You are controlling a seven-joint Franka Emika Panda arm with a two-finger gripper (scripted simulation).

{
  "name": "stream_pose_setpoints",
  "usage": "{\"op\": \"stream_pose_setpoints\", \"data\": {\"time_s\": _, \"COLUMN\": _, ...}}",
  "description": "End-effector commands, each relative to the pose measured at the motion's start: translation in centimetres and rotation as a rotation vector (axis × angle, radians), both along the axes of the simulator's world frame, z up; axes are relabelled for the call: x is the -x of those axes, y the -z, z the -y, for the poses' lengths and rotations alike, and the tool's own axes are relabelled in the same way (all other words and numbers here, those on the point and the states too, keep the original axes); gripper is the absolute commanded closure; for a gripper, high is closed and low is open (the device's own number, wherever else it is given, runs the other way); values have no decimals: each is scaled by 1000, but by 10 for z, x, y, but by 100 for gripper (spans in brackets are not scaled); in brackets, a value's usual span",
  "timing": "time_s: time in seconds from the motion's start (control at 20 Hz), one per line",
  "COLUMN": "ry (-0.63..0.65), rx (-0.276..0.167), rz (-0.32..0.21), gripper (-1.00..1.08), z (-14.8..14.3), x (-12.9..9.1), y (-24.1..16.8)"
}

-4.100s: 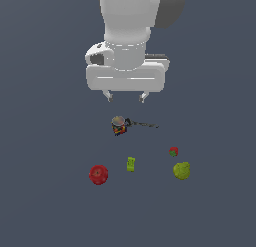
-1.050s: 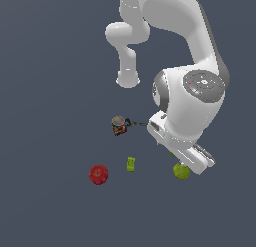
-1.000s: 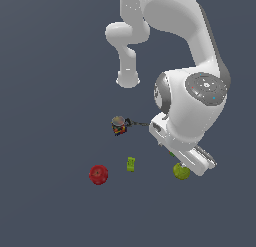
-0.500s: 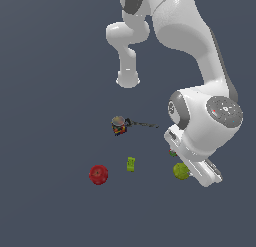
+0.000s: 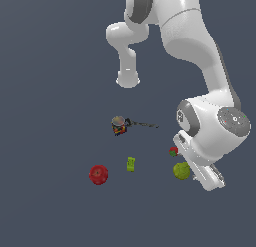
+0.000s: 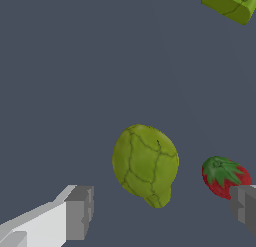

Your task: Pick up a designated object from a clutter of objects.

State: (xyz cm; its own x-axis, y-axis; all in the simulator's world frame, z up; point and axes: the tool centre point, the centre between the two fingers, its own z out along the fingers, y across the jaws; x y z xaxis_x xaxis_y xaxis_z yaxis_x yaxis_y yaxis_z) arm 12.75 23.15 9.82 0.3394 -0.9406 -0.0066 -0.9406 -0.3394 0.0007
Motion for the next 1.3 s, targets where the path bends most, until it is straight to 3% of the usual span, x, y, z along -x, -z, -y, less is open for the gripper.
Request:
{"op": "stream_pose_setpoints", "data": {"time_s": 0.0, "ry": 19, "rx": 3, "rz": 2, "gripper": -92, "z": -4, "x": 0, "y": 4}}
{"op": "stream_pose_setpoints", "data": {"time_s": 0.45, "ry": 27, "rx": 5, "rz": 2, "gripper": -92, "z": -7, "x": 0, "y": 11}}
{"op": "stream_pose_setpoints", "data": {"time_s": 0.9, "ry": 31, "rx": 6, "rz": 2, "gripper": -92, "z": -7, "x": 1, "y": 53}}
{"op": "stream_pose_setpoints", "data": {"time_s": 1.2, "ry": 31, "rx": 6, "rz": 2, "gripper": -92, "z": -7, "x": 0, "y": 58}}
{"op": "stream_pose_setpoints", "data": {"time_s": 1.25, "ry": 31, "rx": 6, "rz": 2, "gripper": 108, "z": -7, "x": 0, "y": 58}}
